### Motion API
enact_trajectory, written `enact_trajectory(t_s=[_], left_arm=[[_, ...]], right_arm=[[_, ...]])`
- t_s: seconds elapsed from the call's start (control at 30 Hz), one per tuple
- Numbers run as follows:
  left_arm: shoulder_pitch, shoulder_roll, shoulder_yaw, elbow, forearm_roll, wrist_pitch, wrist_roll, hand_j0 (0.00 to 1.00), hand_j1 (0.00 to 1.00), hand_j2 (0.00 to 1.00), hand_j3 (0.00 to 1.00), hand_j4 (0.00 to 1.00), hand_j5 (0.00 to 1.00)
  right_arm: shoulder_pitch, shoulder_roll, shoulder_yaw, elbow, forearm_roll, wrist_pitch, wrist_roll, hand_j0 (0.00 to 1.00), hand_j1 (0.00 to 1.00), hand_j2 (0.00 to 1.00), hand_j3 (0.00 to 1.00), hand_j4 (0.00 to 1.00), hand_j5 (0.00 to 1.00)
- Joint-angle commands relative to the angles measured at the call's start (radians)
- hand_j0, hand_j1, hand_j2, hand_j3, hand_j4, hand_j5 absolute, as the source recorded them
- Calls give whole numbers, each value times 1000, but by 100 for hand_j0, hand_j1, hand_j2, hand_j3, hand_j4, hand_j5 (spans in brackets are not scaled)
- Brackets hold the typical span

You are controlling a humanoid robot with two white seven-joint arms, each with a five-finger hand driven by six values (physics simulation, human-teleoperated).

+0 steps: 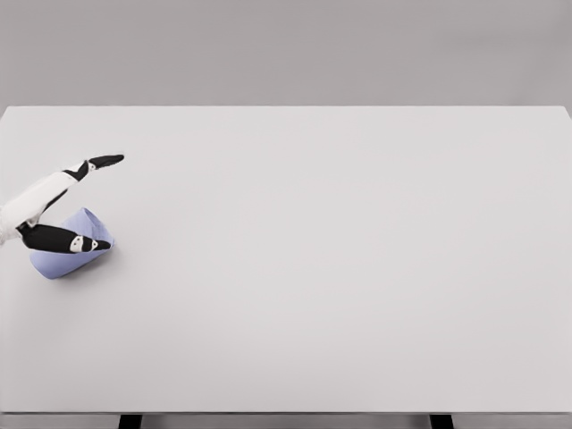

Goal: Flip the cup with left arm and place it on the table

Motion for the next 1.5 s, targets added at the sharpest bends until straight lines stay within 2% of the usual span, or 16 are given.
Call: enact_trajectory(t_s=[0.0, 0.33, 0.53, 0.83, 1.13, 1.47], left_arm=[[0, -1, -11, 0, 34, 76, -39, 100, 100, 100, 100, 100, 100], [0, 4, -11, -2, 103, 104, -42, 100, 100, 100, 100, 100, 100], [-2, -1, -10, -2, 169, 292, -42, 100, 100, 100, 100, 100, 100], [-11, -2, -8, -2, 232, 323, -42, 100, 100, 100, 100, 100, 100], [-14, -22, -7, -2, 238, 443, -30, 100, 100, 100, 100, 100, 100], [-12, -36, -7, -2, 238, 466, -30, 100, 100, 100, 100, 100, 100]], right_arm=[[0, 0, 0, 0, 0, -1, 0, 100, 100, 100, 100, 100, 100], [0, 0, 0, 0, 0, -1, 0, 100, 100, 100, 100, 100, 100], [0, 0, 0, 0, 0, -1, 0, 100, 100, 100, 100, 100, 100], [0, 0, 0, 0, 0, 1, 0, 100, 100, 100, 100, 100, 100], [0, 0, 0, 0, 0, 1, 0, 100, 100, 100, 100, 100, 100], [0, 0, 0, 0, 0, -1, 0, 100, 100, 100, 100, 100, 100]])
